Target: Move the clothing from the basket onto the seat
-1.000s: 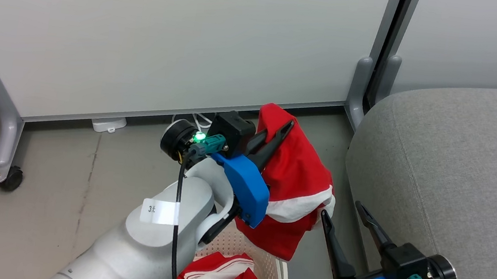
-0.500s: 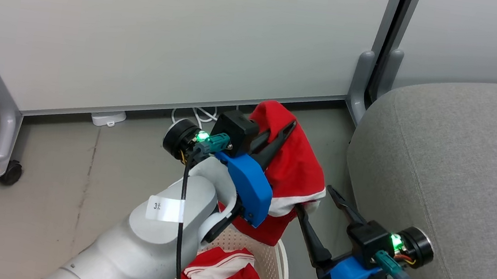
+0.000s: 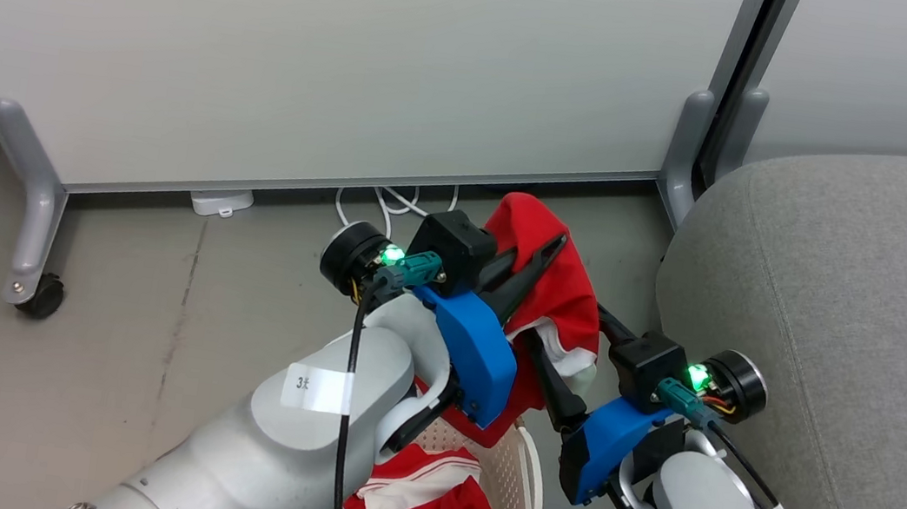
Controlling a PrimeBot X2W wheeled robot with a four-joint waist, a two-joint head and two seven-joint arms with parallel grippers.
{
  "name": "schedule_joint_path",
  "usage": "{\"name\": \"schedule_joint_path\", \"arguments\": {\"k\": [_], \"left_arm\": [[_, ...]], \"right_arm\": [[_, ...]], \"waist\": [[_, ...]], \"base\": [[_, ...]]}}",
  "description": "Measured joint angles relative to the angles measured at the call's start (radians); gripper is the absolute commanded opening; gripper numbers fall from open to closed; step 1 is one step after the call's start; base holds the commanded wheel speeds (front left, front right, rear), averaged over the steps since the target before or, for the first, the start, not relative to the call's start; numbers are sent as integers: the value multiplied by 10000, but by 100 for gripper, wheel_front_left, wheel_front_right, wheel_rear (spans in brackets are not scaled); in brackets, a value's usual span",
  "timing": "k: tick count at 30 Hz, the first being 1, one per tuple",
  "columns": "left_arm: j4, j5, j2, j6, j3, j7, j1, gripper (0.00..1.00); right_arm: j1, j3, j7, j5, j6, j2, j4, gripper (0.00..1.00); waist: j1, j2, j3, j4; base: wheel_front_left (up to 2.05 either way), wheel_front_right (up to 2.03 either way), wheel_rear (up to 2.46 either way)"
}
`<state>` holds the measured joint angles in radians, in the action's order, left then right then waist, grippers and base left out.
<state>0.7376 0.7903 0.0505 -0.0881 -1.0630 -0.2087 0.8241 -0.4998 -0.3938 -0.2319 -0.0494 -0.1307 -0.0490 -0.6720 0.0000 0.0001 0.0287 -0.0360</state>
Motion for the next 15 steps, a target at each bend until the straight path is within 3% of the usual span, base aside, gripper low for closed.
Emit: {"name": "schedule_joint_path", "arguments": {"k": [1, 2, 3, 4, 15], "left_arm": [[-15, 31, -2, 2, -58, 0, 12, 0], [-33, 61, -2, 6, -105, -2, 21, 0], [-36, 117, -2, 13, -142, -17, 27, 0], [-31, 144, 0, 36, -169, -42, 32, 0], [320, 554, -2, 96, -307, -224, 127, 0]], "right_arm": [[-105, -136, -12, -121, 0, 0, -155, 100], [-178, -222, -29, -301, 0, 0, -286, 72], [-250, -332, -44, -462, 0, 0, -401, 25], [-316, -476, -71, -589, 0, 0, -493, 0], [-604, -913, -249, -1315, 0, 0, -1099, 0]], "waist": [[0, 0, 2, 17], [0, 0, 4, 32], [0, 0, 4, 43], [0, 0, 2, 46], [0, 0, -118, -139]], "base": [[0, 0, 0], [0, 0, 0], [0, 0, 0], [0, 0, 0], [0, 0, 0]]}}
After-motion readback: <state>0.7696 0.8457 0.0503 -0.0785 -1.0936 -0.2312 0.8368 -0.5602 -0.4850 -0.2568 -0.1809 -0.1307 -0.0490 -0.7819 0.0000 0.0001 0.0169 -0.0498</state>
